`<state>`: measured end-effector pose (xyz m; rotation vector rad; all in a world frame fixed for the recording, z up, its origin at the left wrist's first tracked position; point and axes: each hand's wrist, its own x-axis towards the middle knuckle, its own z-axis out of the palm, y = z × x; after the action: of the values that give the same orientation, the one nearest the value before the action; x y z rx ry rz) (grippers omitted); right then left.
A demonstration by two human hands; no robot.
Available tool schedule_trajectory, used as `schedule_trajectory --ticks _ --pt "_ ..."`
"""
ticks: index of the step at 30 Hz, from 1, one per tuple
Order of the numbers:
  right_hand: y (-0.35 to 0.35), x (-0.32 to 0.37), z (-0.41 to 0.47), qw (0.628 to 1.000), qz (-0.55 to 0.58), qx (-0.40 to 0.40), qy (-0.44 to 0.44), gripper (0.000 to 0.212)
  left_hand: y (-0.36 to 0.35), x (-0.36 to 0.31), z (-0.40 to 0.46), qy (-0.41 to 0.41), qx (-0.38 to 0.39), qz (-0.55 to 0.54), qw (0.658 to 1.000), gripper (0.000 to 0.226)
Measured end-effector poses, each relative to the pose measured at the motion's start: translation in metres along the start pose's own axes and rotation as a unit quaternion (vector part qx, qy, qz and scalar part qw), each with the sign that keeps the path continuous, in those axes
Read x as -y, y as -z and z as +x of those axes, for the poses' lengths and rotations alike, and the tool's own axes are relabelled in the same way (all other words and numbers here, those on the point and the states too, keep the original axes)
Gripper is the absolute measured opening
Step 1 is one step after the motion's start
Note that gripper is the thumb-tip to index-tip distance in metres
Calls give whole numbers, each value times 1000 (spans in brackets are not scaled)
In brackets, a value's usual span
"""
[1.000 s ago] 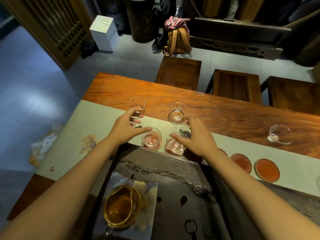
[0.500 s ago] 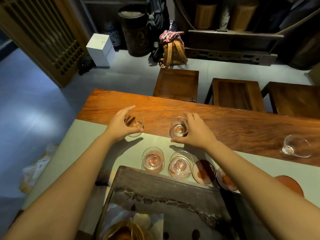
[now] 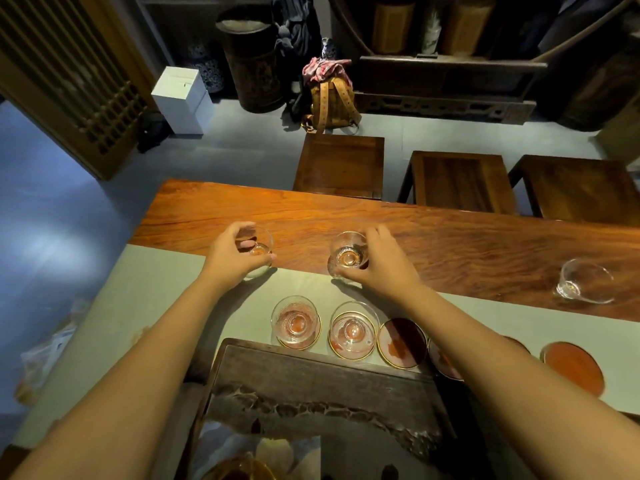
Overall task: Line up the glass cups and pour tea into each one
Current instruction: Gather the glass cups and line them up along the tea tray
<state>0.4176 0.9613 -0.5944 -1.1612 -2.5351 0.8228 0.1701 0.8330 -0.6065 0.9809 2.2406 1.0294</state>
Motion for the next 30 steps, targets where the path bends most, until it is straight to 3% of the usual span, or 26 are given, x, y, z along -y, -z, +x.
schedule_trajectory --ticks 6,18,30 --pt "21 -3 -17 998 53 -21 -19 74 9 -33 -7 -27 -7 -8 1000 72" --pt "125 -58 -97 992 59 -88 -68 69 -77 -177 -71 -123 184 -22 975 73" --pt "111 -86 -169 996 41 -19 -79 72 -140 -166 -136 -163 253 120 946 80"
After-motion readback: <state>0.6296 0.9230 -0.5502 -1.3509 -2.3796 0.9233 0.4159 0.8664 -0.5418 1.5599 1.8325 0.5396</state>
